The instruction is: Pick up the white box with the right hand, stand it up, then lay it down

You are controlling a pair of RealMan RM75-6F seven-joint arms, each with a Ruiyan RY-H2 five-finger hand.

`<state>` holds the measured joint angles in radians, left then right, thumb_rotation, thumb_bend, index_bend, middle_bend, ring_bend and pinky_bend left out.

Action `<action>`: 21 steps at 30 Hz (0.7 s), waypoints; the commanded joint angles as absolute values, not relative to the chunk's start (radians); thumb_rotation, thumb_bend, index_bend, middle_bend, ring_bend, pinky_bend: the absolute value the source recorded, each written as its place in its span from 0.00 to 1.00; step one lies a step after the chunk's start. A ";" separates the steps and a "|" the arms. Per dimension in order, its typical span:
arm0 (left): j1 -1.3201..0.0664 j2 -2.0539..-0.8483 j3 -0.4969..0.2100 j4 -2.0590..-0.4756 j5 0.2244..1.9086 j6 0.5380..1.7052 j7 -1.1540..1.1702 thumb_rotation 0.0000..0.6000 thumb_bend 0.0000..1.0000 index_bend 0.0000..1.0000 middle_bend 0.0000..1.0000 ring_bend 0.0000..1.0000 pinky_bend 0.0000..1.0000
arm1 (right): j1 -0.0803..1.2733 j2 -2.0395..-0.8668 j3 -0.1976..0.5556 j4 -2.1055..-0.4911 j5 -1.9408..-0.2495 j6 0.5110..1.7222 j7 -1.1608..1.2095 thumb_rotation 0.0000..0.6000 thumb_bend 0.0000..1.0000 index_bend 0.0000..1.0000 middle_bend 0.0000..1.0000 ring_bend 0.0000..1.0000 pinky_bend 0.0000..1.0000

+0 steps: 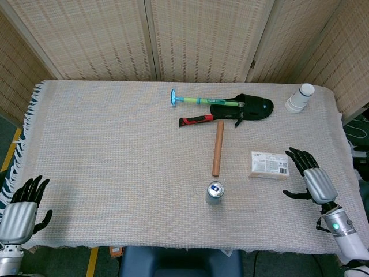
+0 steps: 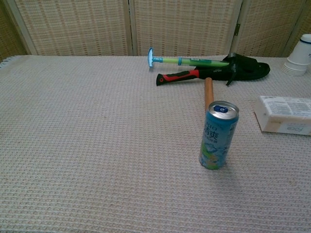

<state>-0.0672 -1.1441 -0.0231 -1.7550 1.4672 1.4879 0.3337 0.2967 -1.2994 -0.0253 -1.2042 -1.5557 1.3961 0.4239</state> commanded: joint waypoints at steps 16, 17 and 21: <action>-0.076 -1.152 -0.026 -1.745 1.445 1.468 0.340 1.00 0.34 0.10 0.00 0.00 0.15 | 0.009 -1.112 -0.040 -1.632 -1.408 1.584 -0.145 1.00 0.00 0.00 0.00 0.00 0.00; -0.077 -1.152 -0.026 -1.746 1.446 1.468 0.340 1.00 0.34 0.10 0.00 0.00 0.15 | 0.009 -1.113 -0.035 -1.627 -1.406 1.580 -0.136 1.00 0.00 0.00 0.00 0.00 0.00; -0.075 -1.152 -0.023 -1.746 1.453 1.473 0.338 1.00 0.35 0.10 0.00 0.00 0.15 | 0.006 -1.107 -0.027 -1.622 -1.404 1.562 -0.111 1.00 0.00 0.00 0.00 0.00 0.00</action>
<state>-0.0754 -1.1518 -0.0235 -1.7462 1.4527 1.4725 0.3385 0.0080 -1.1097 -0.0308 -1.6236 -1.4066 1.5664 -0.1160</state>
